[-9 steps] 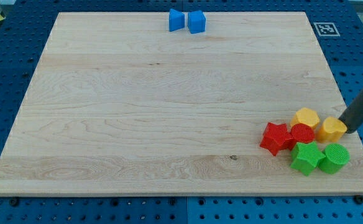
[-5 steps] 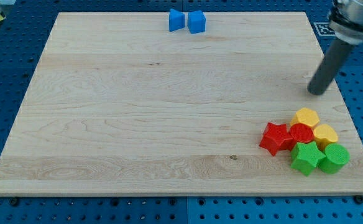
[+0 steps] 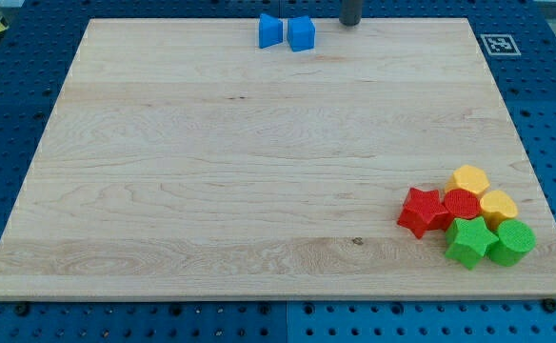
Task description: Push the blue cube to the top left of the red star
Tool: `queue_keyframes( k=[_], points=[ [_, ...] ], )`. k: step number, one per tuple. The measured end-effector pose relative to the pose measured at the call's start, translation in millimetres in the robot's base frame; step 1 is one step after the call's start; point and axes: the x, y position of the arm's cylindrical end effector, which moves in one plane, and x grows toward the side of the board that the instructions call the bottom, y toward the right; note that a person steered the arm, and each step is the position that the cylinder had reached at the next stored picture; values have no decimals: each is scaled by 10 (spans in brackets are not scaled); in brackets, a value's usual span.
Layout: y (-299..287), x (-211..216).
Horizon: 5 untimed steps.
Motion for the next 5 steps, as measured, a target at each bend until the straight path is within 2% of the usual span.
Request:
queue_keyframes(
  k=[1, 2, 5],
  points=[
    [-738, -6],
    [-1168, -29],
    [-925, -34]
  ],
)
